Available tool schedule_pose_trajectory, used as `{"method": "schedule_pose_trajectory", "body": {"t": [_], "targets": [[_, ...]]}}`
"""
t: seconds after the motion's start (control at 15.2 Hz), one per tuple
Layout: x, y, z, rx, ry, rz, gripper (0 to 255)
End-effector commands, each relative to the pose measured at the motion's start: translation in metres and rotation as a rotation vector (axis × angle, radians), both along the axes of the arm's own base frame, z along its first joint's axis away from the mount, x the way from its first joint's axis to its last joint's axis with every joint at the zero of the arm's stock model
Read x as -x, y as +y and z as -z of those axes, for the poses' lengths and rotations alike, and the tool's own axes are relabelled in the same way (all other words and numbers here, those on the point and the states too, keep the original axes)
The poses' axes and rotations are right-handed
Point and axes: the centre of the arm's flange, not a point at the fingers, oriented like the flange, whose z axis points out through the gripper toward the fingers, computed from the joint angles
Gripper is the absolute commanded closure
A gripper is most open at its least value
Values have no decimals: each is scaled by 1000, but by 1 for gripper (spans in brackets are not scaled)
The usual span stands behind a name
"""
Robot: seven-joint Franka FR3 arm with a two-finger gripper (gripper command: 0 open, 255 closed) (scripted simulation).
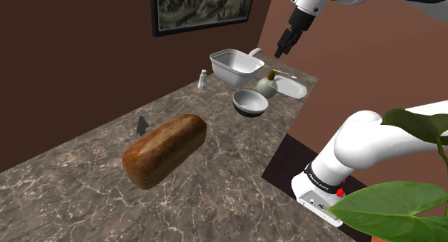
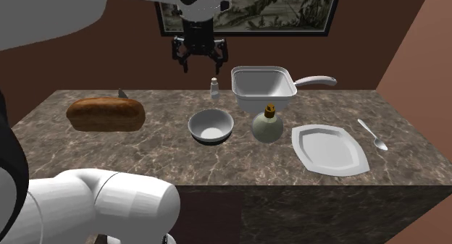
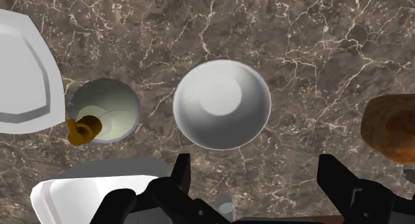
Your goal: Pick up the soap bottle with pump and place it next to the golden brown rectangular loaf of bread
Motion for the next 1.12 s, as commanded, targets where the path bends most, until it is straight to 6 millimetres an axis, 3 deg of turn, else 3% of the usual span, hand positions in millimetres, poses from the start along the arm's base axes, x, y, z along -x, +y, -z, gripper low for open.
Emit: {"method": "schedule_pose_trajectory", "body": {"t": [0.0,1.06], "targets": [[-8,-22,16,-1,5,3,0],[-76,-190,129,-8,53,26,0]]}}
